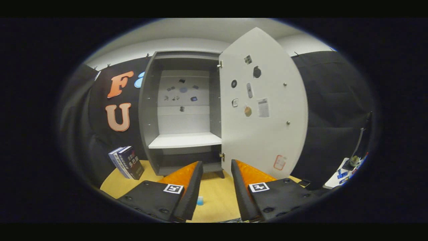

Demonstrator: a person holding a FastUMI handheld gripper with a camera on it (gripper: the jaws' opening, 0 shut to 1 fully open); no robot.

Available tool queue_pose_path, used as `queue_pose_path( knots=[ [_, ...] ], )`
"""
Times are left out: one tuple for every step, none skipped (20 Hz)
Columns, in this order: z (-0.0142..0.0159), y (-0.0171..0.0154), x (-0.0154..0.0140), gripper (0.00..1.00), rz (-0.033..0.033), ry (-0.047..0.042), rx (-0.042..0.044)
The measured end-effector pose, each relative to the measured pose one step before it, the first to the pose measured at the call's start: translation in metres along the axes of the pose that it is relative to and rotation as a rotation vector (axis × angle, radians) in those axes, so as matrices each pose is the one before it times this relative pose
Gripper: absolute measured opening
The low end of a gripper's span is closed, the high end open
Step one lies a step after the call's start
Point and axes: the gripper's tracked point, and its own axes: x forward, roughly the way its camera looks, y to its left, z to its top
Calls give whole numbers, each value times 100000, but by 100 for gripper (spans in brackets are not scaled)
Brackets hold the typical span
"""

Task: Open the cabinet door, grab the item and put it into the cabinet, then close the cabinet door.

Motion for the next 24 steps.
queue_pose_path(
  knots=[
    [-1286, 1284, 506, 60, 2460, 1714, -383],
    [-1312, 799, 600, 69, 1198, 1602, -761],
    [-1405, 644, 719, 73, 813, 1239, -991],
    [-1572, 403, 924, 77, 120, 2253, -1144],
    [-1382, 491, 831, 82, 443, 2389, -441],
    [-1440, 607, 692, 81, 881, 2471, 72],
    [-1341, 410, 838, 84, 707, 2165, 226],
    [-1398, 450, 724, 88, 1026, 1999, 397],
    [-1091, 428, 623, 87, 1026, 1895, 453],
    [-1102, 212, 742, 91, 484, 1995, 385],
    [-1152, 81, 688, 94, 519, 1996, 202],
    [-975, 133, 531, 99, 589, 1534, 129],
    [-917, 166, 641, 99, 350, 1580, -181],
    [-965, -44, 608, 99, 173, 1580, -720],
    [-1000, -143, 669, 99, -473, 1837, -1270],
    [-1005, -156, 735, 99, -391, 2024, -1568],
    [-1007, -88, 583, 99, -97, 1929, -1481],
    [-1010, -4, 641, 99, 135, 2017, -1282],
    [-969, -48, 739, 99, 254, 2176, -1067],
    [-893, 14, 720, 99, 487, 2107, -568],
    [-660, -118, 622, 98, 606, 1676, -179],
    [-525, -92, 690, 99, 466, 1590, 14],
    [-493, -100, 571, 99, 538, 1685, 282],
    [-352, 64, 623, 99, 1094, 1375, 856]
  ],
)
